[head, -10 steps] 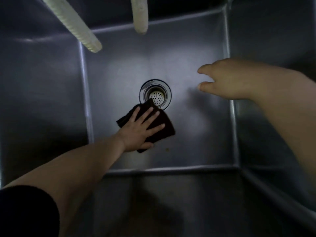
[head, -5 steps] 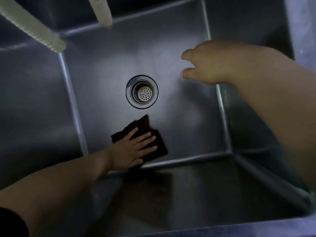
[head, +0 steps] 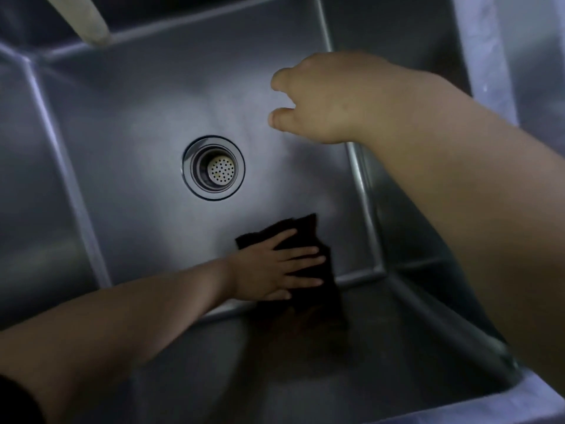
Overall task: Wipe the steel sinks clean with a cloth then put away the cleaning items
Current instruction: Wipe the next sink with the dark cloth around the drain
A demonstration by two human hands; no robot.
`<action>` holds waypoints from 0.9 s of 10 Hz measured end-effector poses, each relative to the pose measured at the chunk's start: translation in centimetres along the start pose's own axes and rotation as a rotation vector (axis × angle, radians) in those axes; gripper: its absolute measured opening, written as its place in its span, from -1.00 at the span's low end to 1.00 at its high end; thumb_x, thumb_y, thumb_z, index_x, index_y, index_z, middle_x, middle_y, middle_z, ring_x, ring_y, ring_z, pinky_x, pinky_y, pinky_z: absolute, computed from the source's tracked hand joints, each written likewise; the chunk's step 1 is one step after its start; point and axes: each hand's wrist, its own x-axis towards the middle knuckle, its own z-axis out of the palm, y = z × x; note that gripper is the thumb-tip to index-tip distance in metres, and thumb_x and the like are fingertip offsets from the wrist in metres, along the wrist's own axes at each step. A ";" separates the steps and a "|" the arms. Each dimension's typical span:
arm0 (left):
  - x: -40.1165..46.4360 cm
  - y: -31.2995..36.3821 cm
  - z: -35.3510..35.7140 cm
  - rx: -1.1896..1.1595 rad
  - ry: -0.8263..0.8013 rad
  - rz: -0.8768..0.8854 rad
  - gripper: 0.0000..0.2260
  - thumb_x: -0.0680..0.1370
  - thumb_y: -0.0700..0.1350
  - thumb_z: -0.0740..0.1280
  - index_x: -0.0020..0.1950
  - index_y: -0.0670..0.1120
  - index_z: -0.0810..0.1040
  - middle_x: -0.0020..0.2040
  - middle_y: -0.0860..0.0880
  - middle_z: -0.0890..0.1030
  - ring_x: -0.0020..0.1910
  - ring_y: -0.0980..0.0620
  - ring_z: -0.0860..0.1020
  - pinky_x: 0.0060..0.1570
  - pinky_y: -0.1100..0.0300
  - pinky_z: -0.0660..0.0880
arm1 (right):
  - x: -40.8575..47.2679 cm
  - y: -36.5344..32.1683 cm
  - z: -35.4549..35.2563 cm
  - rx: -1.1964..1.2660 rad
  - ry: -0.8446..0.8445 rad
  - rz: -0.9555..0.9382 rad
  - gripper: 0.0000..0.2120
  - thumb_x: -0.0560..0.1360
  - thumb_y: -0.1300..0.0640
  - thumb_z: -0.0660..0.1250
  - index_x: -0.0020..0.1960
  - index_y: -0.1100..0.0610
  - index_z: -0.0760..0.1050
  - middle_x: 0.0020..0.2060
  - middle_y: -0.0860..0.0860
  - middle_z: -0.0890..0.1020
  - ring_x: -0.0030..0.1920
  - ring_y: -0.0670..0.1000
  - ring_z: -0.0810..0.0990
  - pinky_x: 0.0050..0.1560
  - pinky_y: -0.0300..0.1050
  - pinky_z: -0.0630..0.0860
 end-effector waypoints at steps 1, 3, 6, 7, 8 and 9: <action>6.7 0.3 -0.4 -0.018 0.004 -0.066 -0.55 0.61 0.11 0.04 0.50 0.08 0.21 0.51 -0.08 0.22 0.51 -0.11 0.14 0.43 -0.24 -0.08 | 0.1 0.4 0.4 -0.003 0.003 0.020 -0.56 0.56 -0.15 0.10 0.30 0.10 0.39 0.17 0.08 0.51 0.01 0.12 0.45 -0.04 -0.01 0.38; 9.0 -0.1 -0.6 -0.029 0.018 -0.152 -0.51 0.59 0.15 0.07 0.50 0.08 0.19 0.52 -0.03 0.20 0.52 -0.10 0.10 0.43 -0.23 -0.15 | 0.4 0.8 0.5 -0.027 0.008 0.060 -0.55 0.56 -0.16 0.12 0.32 0.10 0.37 0.12 0.14 0.52 -0.02 0.16 0.44 -0.08 -0.01 0.35; 1.2 -3.8 -0.7 0.018 0.055 -0.637 -0.42 0.47 0.21 0.11 0.48 0.09 0.24 0.50 -0.11 0.25 0.49 -0.16 0.18 0.36 -0.32 -0.05 | -0.1 0.5 -0.4 -0.049 -0.027 0.096 -0.48 0.55 -0.22 0.08 0.39 0.05 0.29 0.29 0.11 0.46 0.24 0.19 0.43 0.08 0.03 0.39; -3.6 -2.8 0.0 0.022 0.034 -0.737 -0.39 0.46 0.20 0.14 0.49 0.06 0.22 0.50 -0.14 0.24 0.49 -0.17 0.14 0.37 -0.32 -0.02 | -0.3 0.2 -0.5 -0.033 -0.047 0.109 -0.49 0.55 -0.22 0.09 0.38 0.05 0.30 0.28 0.11 0.46 0.24 0.19 0.44 0.10 0.05 0.40; -8.0 -0.9 0.8 0.038 0.013 -0.764 -0.38 0.45 0.19 0.14 0.49 0.04 0.19 0.48 -0.16 0.27 0.48 -0.17 0.12 0.36 -0.29 -0.02 | -0.3 -0.1 -0.5 -0.021 -0.067 0.111 -0.48 0.55 -0.23 0.08 0.40 0.03 0.28 0.30 0.08 0.44 0.26 0.17 0.43 0.10 0.04 0.40; -9.2 0.5 1.0 0.042 -0.009 -0.753 -0.38 0.43 0.18 0.14 0.47 0.02 0.20 0.45 -0.20 0.32 0.46 -0.18 0.15 0.34 -0.29 0.01 | -0.2 -0.1 -0.6 -0.024 -0.075 0.108 -0.49 0.56 -0.23 0.07 0.40 0.03 0.27 0.30 0.08 0.44 0.27 0.17 0.42 0.06 0.02 0.38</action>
